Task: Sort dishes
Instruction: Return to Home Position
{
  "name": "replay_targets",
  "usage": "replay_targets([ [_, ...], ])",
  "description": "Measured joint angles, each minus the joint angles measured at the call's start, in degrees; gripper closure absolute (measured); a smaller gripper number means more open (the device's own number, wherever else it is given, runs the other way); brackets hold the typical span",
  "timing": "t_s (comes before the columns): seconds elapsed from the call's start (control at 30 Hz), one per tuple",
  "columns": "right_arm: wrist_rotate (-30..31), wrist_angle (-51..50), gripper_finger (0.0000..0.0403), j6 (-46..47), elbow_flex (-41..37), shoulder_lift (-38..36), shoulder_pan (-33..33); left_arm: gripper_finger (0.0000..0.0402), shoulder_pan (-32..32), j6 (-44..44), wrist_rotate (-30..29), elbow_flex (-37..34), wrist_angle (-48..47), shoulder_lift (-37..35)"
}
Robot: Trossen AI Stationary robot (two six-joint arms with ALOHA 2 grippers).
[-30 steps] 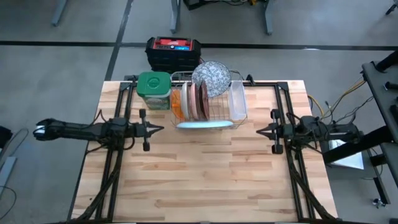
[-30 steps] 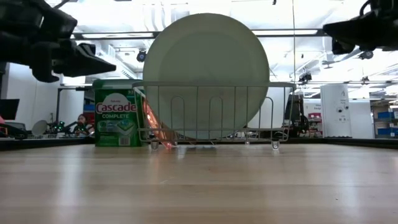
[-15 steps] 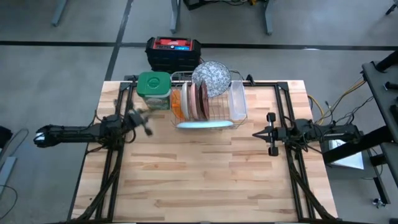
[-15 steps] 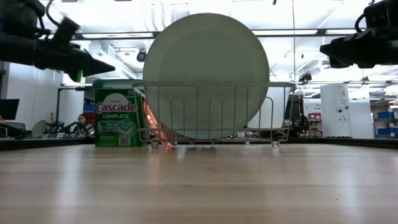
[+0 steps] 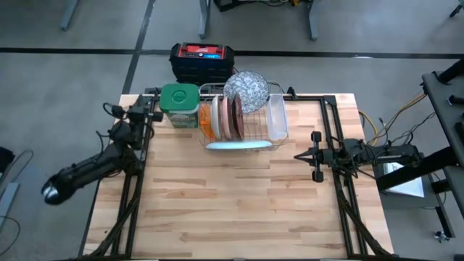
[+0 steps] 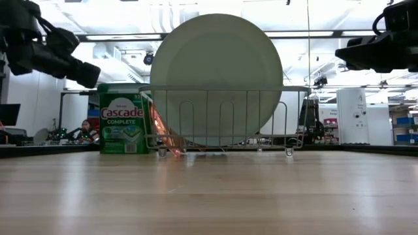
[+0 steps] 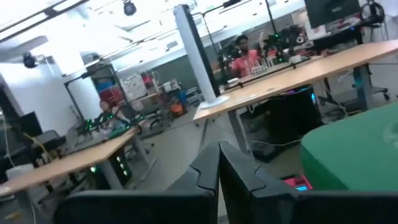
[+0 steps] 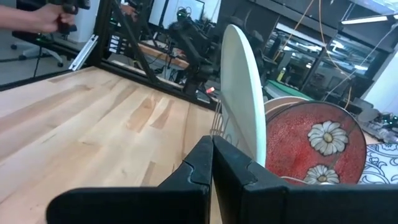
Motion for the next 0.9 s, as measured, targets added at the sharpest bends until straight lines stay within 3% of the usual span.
replay_targets([
  [0.27, 0.43, -0.03, 0.0403, -1.02, 0.02, 0.85, -0.01, 0.0401, 19.39, -8.04, 20.96, -0.04, -1.32, 4.59],
  [0.4, 0.43, -0.02, 0.0403, 1.07, 0.02, 0.84, -0.01, 0.0401, 23.80, -16.48, 22.25, -0.04, -1.33, 8.62],
  [0.57, 0.43, -0.01, 0.0403, 2.02, 0.02, 0.84, -0.01, 0.0401, 24.44, -26.39, 22.38, -0.04, -1.33, 13.27],
  [0.9, 0.43, 0.00, 0.0403, 2.05, 0.03, 0.92, -0.01, 0.0401, 24.05, -26.34, 21.18, -0.04, -1.22, 15.84],
])
